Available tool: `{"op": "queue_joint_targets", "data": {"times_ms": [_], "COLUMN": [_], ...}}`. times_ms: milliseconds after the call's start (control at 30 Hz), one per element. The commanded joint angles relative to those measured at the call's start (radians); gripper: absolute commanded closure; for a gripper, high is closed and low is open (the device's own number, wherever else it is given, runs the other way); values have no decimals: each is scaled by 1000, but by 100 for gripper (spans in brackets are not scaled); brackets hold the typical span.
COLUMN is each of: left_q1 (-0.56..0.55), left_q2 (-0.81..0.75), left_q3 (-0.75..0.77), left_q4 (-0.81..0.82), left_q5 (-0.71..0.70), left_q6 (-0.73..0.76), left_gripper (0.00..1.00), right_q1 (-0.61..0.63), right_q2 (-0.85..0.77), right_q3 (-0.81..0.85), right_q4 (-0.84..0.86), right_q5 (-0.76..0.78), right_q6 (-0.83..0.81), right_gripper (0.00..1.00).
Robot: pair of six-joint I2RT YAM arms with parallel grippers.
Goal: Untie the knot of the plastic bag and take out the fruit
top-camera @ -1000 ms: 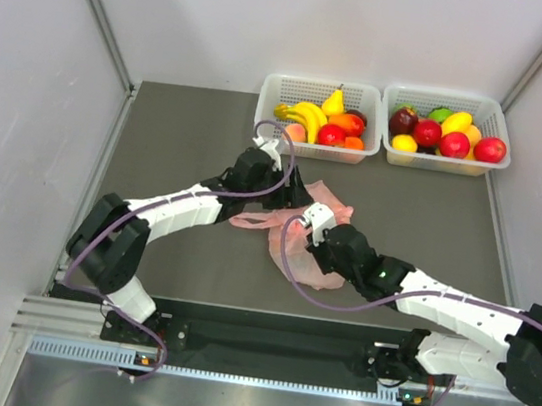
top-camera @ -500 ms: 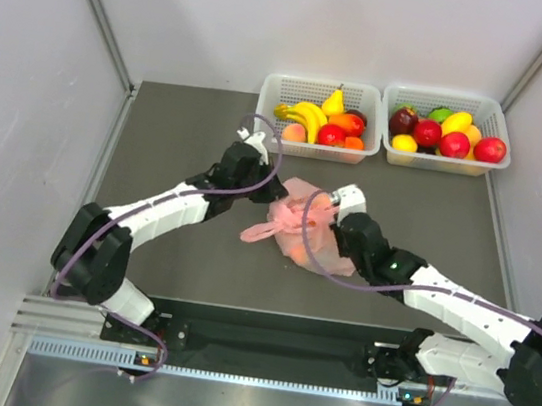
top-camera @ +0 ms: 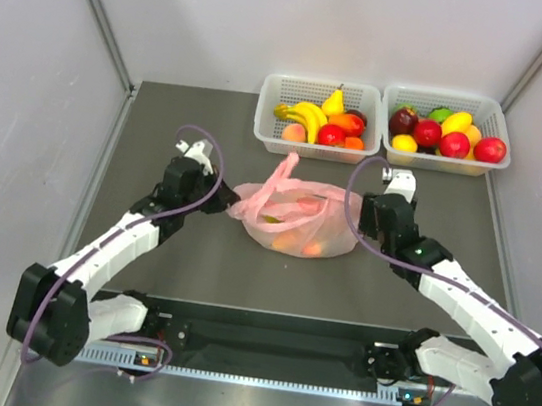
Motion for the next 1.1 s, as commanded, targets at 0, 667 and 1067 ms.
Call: {"op": "queue_joint_targets", "data": {"times_ms": [0, 667, 1067], "left_q1": [4, 3, 3], "left_q2": [-91, -354, -424], "left_q3": [-66, -202, -226], "left_q4": [35, 42, 39], "left_q5": [43, 125, 140], "left_q6": [-22, -159, -183], "left_gripper": [100, 100, 100], "right_q1": [-3, 397, 351], "right_q2": [-71, -16, 193], "right_q3": [59, 312, 377], "right_q4": [1, -171, -230], "right_q5": [-150, -39, 96], "right_q6": [-40, -149, 34], "right_gripper": [29, 0, 16]}}
